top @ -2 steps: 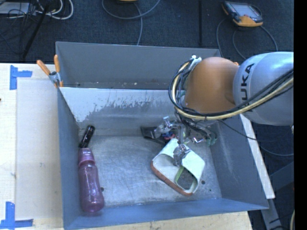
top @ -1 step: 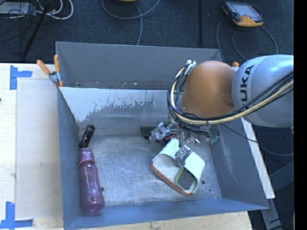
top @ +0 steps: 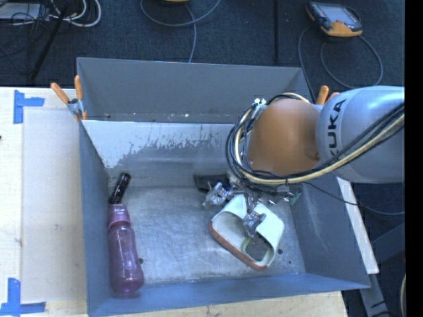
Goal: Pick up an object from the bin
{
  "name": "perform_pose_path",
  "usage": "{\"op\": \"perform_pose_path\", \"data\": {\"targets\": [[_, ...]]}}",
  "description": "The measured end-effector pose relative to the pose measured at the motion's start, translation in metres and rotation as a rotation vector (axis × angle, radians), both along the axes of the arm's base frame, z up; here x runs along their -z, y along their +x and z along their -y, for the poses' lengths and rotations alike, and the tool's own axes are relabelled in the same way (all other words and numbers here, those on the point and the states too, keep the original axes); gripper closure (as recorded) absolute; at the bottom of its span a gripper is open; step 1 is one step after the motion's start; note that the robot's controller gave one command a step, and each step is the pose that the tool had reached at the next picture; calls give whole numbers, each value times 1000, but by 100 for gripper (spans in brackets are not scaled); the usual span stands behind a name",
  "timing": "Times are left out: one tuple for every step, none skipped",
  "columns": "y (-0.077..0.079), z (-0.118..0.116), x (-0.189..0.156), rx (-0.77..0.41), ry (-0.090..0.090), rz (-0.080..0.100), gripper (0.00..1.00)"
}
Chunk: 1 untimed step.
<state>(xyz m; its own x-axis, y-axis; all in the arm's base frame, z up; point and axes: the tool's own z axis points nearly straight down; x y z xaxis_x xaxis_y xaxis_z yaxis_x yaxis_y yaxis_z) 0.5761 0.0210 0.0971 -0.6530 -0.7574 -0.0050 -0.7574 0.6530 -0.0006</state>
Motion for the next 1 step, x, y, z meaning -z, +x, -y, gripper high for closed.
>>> {"op": "perform_pose_path", "data": {"targets": [[-12,18,14,32,-1,-7,0]]}}
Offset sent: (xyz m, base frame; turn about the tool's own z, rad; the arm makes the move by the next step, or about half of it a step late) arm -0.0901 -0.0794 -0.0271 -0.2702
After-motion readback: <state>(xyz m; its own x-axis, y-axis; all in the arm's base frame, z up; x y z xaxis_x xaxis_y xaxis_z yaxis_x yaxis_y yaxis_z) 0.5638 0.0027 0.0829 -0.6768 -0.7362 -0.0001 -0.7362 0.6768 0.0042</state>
